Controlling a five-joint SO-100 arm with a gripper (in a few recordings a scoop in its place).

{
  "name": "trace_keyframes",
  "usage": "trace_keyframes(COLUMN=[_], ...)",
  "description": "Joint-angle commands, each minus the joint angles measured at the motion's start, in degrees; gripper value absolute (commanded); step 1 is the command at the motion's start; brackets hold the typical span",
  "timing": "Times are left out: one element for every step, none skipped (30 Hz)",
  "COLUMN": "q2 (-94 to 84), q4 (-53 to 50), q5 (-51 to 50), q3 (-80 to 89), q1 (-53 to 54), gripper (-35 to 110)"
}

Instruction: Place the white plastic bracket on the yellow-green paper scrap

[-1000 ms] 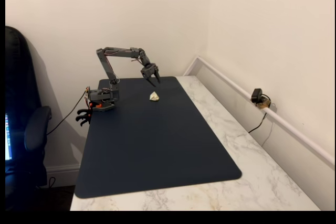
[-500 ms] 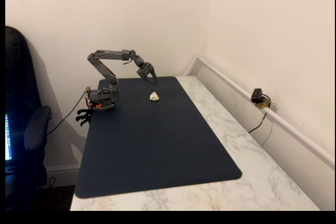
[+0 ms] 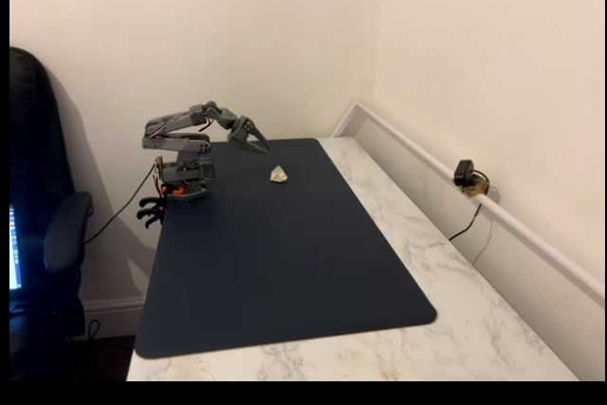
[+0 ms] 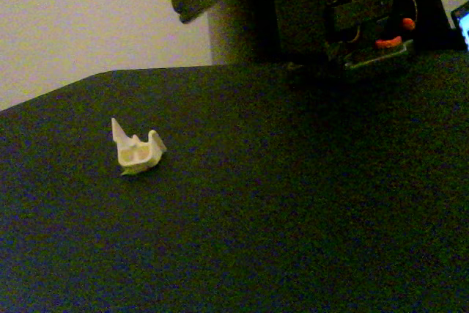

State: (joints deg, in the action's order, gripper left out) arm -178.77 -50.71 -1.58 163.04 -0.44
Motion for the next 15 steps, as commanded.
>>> trace_keyframes(q2=[-6.1,-6.7,-7.0,-7.3,-7.6,-7.8,-8.1,-8.3,-8.4,-8.5,-8.7,-9.0,-9.2,-9.8,-10.5], q4=[-3.0,-3.3,-3.5,-3.8,-4.0,-4.4,-4.7,-4.9,-4.9,-5.1,-5.4,-6.0,-6.9,-7.9,-9.0], q5=[-1.2,-0.8,-0.4,-0.1,0.1,0.1,0.0,-0.1,-0.2,-0.3,-0.5,-0.5,-0.5,-0.5,-0.4], q3=[2.1,2.5,2.8,3.1,3.3,3.5,3.8,4.0,4.2,4.5,4.7,4.8,5.0,5.0,5.2], q1=[-1.6,-1.8,-2.2,-2.3,-2.4,-2.4,-2.4,-2.4,-2.5,-2.5,-2.5,-2.5,-2.6,-2.7,-2.7], gripper=[0,0,0,0,0,0,0,0,0,0,0,0,0,0,0])
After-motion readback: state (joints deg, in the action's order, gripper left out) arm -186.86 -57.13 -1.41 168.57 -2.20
